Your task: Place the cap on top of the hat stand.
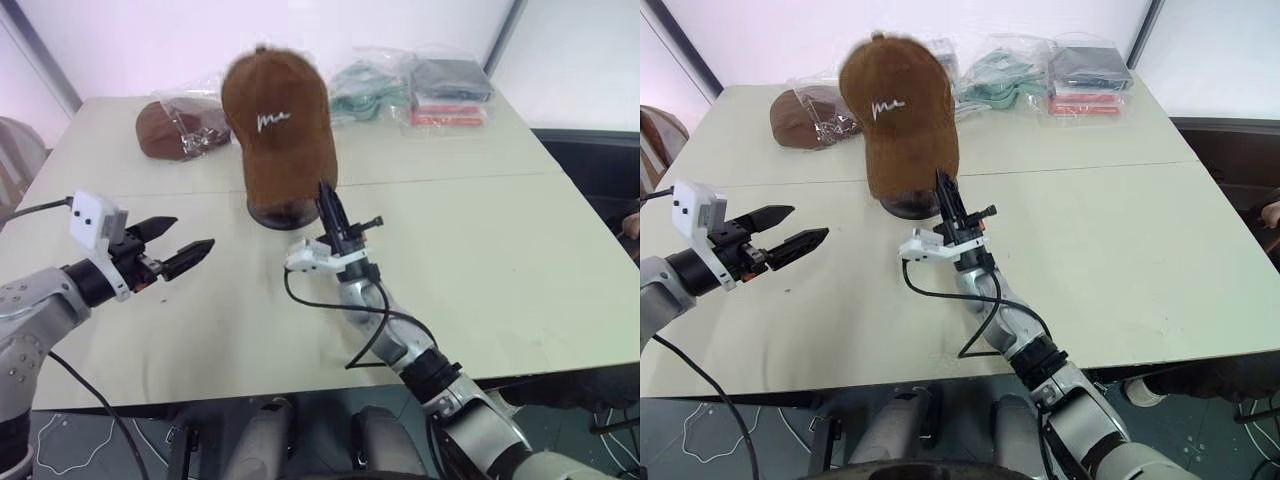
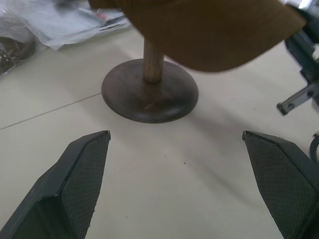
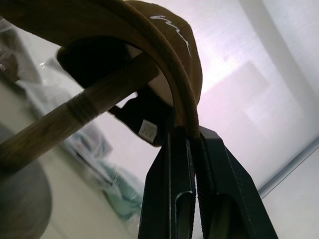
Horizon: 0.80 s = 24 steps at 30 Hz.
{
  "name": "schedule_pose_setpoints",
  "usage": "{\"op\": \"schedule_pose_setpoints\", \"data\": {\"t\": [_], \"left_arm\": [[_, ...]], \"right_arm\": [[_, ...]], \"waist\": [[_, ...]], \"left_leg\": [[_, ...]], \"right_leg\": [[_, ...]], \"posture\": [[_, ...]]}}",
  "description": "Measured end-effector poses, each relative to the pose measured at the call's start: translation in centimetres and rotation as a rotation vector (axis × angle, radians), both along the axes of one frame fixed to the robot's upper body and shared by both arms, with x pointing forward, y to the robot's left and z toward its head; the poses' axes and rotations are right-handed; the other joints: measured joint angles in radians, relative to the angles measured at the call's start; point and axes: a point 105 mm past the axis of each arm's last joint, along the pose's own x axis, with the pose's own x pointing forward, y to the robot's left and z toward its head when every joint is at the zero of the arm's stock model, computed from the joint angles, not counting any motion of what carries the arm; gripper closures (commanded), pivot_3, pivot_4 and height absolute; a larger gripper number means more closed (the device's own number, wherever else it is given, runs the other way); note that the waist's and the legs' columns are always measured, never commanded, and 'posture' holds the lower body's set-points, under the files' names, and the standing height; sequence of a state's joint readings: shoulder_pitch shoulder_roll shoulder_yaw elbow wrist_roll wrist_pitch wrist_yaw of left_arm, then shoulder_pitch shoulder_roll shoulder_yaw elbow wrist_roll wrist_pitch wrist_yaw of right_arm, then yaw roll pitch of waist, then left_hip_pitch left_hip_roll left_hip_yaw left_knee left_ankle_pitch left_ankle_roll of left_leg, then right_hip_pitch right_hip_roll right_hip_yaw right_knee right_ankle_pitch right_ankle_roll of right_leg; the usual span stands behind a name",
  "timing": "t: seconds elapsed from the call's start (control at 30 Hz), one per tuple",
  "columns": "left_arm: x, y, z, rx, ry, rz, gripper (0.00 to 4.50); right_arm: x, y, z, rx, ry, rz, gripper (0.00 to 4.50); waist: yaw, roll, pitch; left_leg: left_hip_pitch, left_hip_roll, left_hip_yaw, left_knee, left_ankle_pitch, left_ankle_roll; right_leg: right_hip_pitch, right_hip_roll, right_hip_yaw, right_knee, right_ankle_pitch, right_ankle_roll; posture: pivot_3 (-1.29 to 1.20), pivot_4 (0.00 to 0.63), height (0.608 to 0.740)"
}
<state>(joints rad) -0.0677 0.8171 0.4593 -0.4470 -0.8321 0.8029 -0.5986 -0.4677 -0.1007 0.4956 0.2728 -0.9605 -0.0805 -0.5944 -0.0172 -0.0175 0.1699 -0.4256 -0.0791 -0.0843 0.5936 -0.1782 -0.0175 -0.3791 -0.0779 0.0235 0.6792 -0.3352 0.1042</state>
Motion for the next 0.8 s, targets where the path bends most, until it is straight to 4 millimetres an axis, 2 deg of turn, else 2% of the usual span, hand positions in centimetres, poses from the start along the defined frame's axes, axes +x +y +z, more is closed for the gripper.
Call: {"op": "schedule_pose_setpoints", "data": {"t": [0.37,0.63,0.73,0.8], "left_arm": [[0.1,-0.2,0.5,0.0,-0.015,-0.011,0.0],[0.1,-0.2,0.5,0.0,-0.015,-0.011,0.0],[0.1,-0.2,0.5,0.001,-0.017,-0.01,0.0],[0.2,-0.3,0.5,-0.002,-0.018,-0.01,0.0]], "right_arm": [[-0.5,0.2,-1.1,-0.012,0.015,0.004,4.46],[-0.5,0.6,-2.4,-0.029,0.09,0.087,4.46],[-0.4,0.6,-2.6,-0.033,0.12,0.112,3.43],[-0.4,0.7,-3.0,-0.04,0.147,0.123,2.44]], "waist": [[-0.001,0.0,0.0],[-0.002,0.0,0.0],[-0.002,0.0,0.0],[-0.002,0.0,0.0]], "left_leg": [[0.0,0.0,0.0,0.0,0.0,0.0],[0.0,0.0,0.0,0.0,0.0,0.0],[0.0,0.0,0.0,0.0,0.0,0.0],[0.0,0.0,0.0,0.0,0.0,0.0]], "right_leg": [[-0.001,0.0,0.0,0.001,0.0,0.0],[0.0,0.0,0.0,0.001,0.0,0.0],[0.0,0.0,0.0,0.001,0.0,0.0],[0.0,0.0,0.0,0.001,0.0,0.0]], "posture": [[0.0,0.15,0.74],[0.0,0.15,0.74],[0.0,0.15,0.74],[0.0,0.15,0.74]]}}
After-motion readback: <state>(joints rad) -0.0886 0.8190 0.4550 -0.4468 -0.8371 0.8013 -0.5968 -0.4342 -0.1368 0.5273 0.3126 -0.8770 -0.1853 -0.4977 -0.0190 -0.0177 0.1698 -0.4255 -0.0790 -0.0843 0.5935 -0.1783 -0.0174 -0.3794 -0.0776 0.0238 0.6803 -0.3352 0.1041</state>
